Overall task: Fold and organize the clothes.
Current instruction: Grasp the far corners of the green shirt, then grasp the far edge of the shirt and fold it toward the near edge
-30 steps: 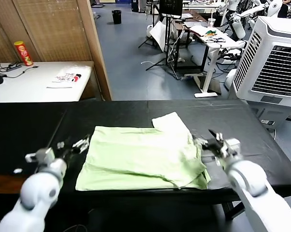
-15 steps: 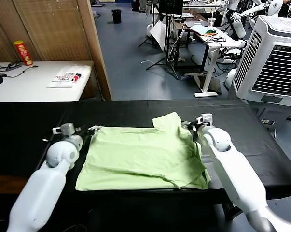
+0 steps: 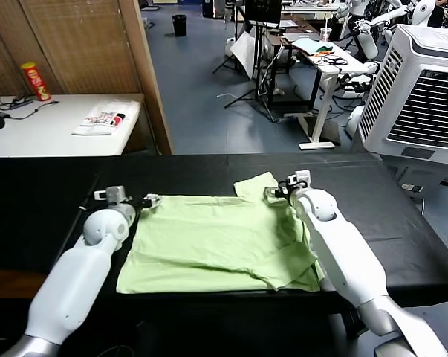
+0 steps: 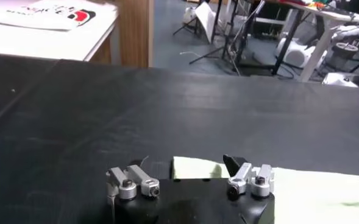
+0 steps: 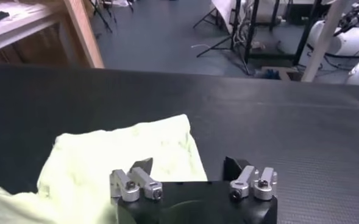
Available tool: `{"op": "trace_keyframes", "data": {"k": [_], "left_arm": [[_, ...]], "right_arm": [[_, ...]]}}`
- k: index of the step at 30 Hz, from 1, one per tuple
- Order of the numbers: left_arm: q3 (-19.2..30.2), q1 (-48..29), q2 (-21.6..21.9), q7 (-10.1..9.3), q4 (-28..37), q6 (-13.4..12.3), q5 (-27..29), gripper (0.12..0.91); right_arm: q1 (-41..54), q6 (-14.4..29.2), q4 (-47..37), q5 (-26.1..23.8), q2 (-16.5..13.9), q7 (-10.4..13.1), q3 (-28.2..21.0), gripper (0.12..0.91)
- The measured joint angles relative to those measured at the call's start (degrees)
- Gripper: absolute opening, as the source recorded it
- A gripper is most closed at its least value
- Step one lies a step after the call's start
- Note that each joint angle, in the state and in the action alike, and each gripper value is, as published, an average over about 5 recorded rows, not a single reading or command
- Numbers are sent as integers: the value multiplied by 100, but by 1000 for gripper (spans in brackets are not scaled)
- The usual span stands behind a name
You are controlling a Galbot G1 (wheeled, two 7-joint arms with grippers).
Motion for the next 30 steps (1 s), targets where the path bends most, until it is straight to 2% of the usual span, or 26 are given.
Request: {"op": "trace_keyframes", "data": {"k": [6,9,11,17,23,30], "left_arm": [[-15,90,9,114,-66,-33,45,363],[-22,115,13,154,-108,-66,62,199],[-34,115,10,167,-121,-101,93,142],[-144,126,30,175,-213,-250,265,128],[-292,314,199,158,-567,-287,310,128],[-563,911,479,99,-1407,-289,206,128]], "right_arm": [[-30,61,0,-49,71,-50,-6,197],[-54,210,24,-94,69,-99,20,139],[-75,330,59,-92,50,-120,49,131],[-213,663,347,-9,-112,-268,177,126],[-564,842,1088,110,-520,-505,251,126],[-1297,634,2315,442,-1163,-404,440,126]]}}
